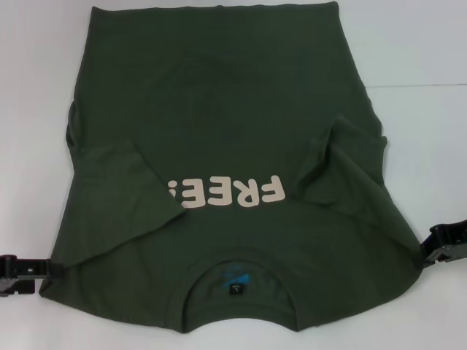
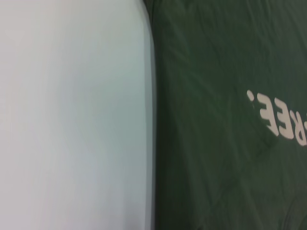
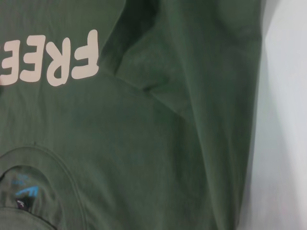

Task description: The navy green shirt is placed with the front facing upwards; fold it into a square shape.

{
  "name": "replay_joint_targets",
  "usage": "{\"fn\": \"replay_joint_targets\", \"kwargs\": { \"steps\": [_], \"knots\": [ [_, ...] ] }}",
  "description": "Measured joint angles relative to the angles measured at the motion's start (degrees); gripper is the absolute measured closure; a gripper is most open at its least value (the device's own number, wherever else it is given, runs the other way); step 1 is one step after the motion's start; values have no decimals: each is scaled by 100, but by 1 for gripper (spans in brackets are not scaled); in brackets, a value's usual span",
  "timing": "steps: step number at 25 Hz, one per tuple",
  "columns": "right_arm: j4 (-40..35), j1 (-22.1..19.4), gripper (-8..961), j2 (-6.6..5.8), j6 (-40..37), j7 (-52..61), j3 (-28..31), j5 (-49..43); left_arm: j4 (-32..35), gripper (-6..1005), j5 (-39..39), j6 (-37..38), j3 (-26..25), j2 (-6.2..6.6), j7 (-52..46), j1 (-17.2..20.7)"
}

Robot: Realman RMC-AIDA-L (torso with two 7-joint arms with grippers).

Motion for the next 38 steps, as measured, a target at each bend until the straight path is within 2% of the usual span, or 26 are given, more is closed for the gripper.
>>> {"fn": "replay_joint_targets", "kwargs": {
  "steps": [10, 38],
  "knots": [
    [0, -16, 919, -3, -8, 0, 0, 0, -51, 223, 4, -250, 290, -43, 80, -7],
    [-2, 3, 918, -24, -17, 0, 0, -1, -183, 233, 4, -511, 592, -63, 36, -127]
  ]
}}
